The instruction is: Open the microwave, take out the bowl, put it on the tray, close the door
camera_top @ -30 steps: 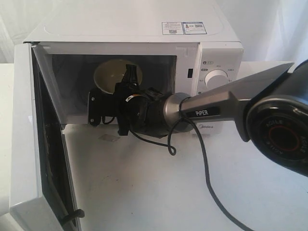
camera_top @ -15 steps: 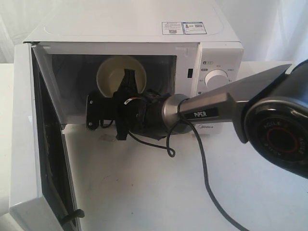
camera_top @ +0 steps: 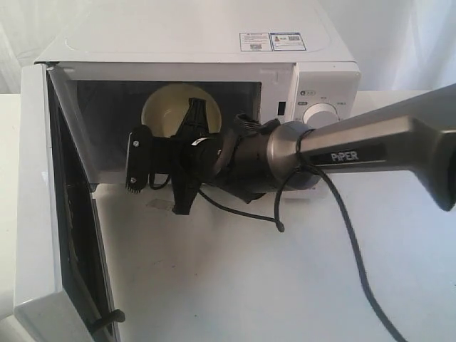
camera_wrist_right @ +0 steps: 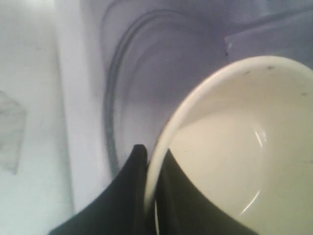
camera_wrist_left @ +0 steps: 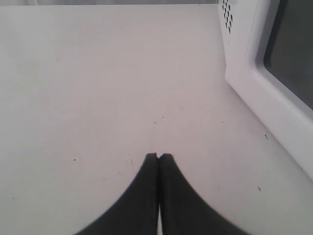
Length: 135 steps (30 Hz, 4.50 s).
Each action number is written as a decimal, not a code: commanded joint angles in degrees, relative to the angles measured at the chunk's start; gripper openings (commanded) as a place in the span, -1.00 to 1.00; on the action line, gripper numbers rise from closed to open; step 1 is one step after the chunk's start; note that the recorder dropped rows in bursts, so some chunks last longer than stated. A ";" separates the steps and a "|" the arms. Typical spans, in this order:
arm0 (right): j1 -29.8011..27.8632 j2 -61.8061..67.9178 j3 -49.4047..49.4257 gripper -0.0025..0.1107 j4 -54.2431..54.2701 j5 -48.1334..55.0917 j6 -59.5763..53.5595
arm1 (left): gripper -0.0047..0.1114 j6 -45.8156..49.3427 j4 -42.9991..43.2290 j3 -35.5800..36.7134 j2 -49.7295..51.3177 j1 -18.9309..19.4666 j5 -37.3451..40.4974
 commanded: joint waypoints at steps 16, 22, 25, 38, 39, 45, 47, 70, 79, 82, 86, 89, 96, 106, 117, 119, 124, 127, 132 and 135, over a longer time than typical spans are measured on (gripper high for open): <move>4.06 -20.57 21.24 -0.96 6.96 2.06 -1.36 | -0.92 -0.29 -0.14 0.19 -0.29 0.10 -0.12; 6.33 -29.16 29.33 -0.96 10.53 2.49 -1.36 | -0.92 -0.29 -0.14 0.19 -0.29 0.10 -0.12; 6.82 -34.61 32.80 -0.96 13.11 2.49 -1.36 | -0.92 -0.29 -0.14 0.19 -0.29 0.10 -0.12; 6.82 -43.32 34.16 -0.96 45.86 -12.80 -13.52 | -0.92 -0.29 -0.14 0.19 -0.29 0.10 -0.12; 6.82 -43.30 34.28 -0.96 45.86 -11.79 -13.52 | -0.92 -0.29 -0.14 0.19 -0.29 0.10 -0.12; 6.86 -43.19 39.11 -0.96 45.86 -10.81 -13.52 | -0.92 -0.29 -0.14 0.19 -0.29 0.10 -0.12; 6.86 -43.19 40.92 -0.96 45.86 -10.34 -13.52 | -0.92 -0.29 -0.14 0.19 -0.29 0.10 -0.12; 6.15 -34.43 46.11 -0.96 45.86 -13.78 -13.40 | -0.92 -0.29 -0.14 0.19 -0.29 0.10 -0.12; 1.85 -34.33 44.11 -0.96 45.86 -6.94 -13.09 | -0.92 -0.29 -0.14 0.19 -0.29 0.10 -0.12; 0.24 -34.33 43.12 -0.96 45.86 -2.77 -10.07 | -0.92 -0.29 -0.14 0.19 -0.29 0.10 -0.12; -1.64 -34.85 42.24 -0.96 45.86 3.67 -7.11 | -0.92 -0.29 -0.14 0.19 -0.29 0.10 -0.12; -2.38 -35.33 42.24 -0.96 45.86 9.49 -5.38 | -0.92 -0.29 -0.14 0.19 -0.29 0.10 -0.12; -2.38 -35.31 42.11 -0.96 45.86 19.82 -0.47 | -0.92 -0.29 -0.14 0.19 -0.29 0.10 -0.12; -5.19 -35.62 41.50 -0.96 45.86 17.44 11.00 | -0.92 -0.29 -0.14 0.19 -0.29 0.10 -0.12; -6.88 -36.14 40.80 -0.96 43.06 12.50 -1.43 | -0.92 -0.29 -0.14 0.19 -0.29 0.10 -0.12; -6.88 -36.14 40.93 -0.96 39.90 9.56 -3.48 | -0.92 -0.29 -0.14 0.19 -0.29 0.10 -0.12; -7.14 -35.33 40.53 -0.96 37.86 7.50 -11.85 | -0.92 -0.29 -0.14 0.19 -0.29 0.10 -0.12; -8.01 -34.00 40.13 -0.96 37.86 7.29 -12.07 | -0.92 -0.29 -0.14 0.19 -0.29 0.10 -0.12; -8.60 -33.09 40.02 -0.96 38.63 6.61 -12.81 | -0.92 -0.29 -0.14 0.19 -0.29 0.10 -0.12; -8.33 -33.33 41.60 -0.96 39.19 5.96 -12.81 | -0.92 -0.29 -0.14 0.19 -0.29 0.10 -0.12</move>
